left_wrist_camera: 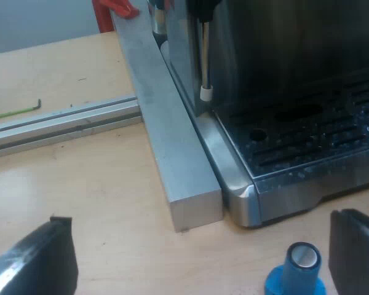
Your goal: Grind coffee beans and then tamp
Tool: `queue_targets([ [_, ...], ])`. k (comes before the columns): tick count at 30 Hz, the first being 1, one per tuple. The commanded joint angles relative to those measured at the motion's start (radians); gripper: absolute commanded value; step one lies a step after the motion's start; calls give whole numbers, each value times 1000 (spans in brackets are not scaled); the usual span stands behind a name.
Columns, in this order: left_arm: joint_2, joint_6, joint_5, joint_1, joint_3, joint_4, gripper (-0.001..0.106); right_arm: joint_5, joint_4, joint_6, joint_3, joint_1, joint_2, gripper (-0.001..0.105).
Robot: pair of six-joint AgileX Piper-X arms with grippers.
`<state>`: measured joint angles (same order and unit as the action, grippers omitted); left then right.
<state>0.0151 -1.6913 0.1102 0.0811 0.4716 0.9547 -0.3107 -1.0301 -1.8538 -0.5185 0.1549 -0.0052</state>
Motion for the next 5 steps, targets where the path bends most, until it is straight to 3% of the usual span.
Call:
queue_targets([
  [1,137,-3,-5,-37,0,-17,84,1,6,-8,-4,2,-48,74],
  [5,137,-3,-5,-132,0,-17,84,1,6,-8,-4,2,-48,74],
])
